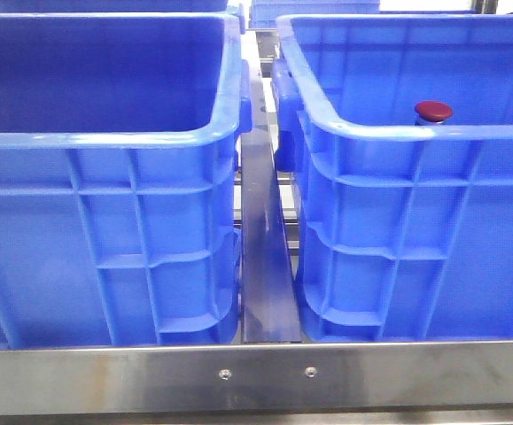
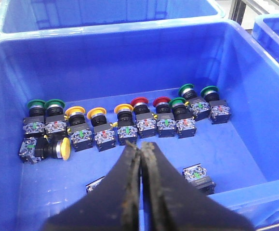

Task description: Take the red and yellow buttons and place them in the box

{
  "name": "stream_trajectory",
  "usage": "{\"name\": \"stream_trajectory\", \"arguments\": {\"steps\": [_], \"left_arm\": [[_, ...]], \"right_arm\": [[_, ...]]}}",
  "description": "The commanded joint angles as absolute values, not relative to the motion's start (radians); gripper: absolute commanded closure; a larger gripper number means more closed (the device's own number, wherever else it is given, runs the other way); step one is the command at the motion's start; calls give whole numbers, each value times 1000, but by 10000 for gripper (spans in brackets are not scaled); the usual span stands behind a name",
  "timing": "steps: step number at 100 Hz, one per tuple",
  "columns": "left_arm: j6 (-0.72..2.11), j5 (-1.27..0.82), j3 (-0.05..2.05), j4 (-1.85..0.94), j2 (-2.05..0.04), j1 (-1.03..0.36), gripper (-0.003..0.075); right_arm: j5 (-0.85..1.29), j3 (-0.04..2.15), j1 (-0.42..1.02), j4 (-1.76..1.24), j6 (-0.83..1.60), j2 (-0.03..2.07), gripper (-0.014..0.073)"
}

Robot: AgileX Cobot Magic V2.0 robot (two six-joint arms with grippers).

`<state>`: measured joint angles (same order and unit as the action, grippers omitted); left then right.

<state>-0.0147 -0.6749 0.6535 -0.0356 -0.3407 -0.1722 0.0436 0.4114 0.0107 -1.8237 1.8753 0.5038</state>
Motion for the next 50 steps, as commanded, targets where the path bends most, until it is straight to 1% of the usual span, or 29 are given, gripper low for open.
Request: {"name": "stream_trajectory", "arguments": {"steps": [1, 30, 50], "left_arm": [[-21, -595, 680, -42, -348, -171, 739], [-21, -592, 680, -40, -348, -171, 739], [-21, -413, 668, 62, -339, -171, 739]], "right_arm": [[78, 439, 12, -1919, 1875, 506, 662], [78, 439, 12, -1919, 1875, 506, 662], [80, 439, 12, -1919, 1875, 506, 662]]}}
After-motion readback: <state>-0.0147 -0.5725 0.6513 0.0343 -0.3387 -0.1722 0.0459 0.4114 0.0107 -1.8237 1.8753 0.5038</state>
